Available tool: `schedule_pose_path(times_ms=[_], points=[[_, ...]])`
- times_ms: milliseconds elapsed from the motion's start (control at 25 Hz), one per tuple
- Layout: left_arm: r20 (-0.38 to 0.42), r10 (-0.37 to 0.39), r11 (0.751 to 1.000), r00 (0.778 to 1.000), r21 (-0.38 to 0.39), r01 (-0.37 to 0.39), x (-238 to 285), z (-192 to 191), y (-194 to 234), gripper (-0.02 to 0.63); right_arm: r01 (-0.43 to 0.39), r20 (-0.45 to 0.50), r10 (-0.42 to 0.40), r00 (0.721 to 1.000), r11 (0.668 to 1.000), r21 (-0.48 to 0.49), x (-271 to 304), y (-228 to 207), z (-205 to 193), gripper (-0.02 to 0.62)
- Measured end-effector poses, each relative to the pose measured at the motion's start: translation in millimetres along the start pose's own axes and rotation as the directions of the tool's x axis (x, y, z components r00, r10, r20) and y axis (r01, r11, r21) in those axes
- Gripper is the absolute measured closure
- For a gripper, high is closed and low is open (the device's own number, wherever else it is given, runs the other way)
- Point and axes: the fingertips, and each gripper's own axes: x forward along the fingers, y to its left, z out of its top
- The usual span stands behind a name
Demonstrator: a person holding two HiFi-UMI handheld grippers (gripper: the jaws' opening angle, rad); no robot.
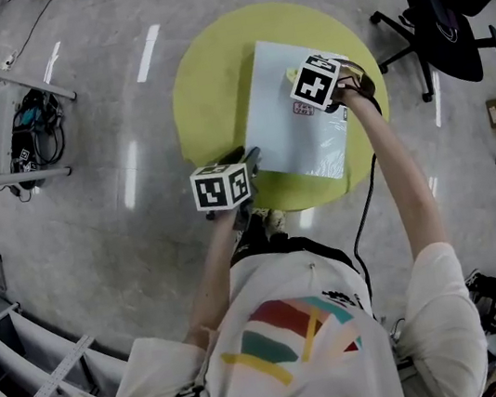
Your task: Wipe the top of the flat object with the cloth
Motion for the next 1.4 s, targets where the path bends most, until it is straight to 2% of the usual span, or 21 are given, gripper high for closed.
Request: schedule_pose_path(times_ms=[320,560,880,1400], points=[[0.011,0.004,1.0,1.0,0.006,-0.004,1,1,-1,0.445,-0.068,0.017,0.067,0.998,0.998,0.005,-10,52,-6,0.568],[0.003,0.005,1.0,1.0,0.015,-0.006,1,-2,0,0.445,-0.033,-0.004,0.033,0.999,0.999,-0.028,-14,86,-12,0.568],[-0.008,-0.007,1.0,1.0,0.014,0.007,5,-4,-1,0.445,-0.1,-0.014,0.1,0.995,0.994,-0.05,-21,127,-12,0.568],[0.006,-0.006,0.999,1.0,0.032,0.005,0,0,-2,0.445,-0.114,-0.03,0.113,0.993,0.992,-0.047,-34,188,-14,0.568]])
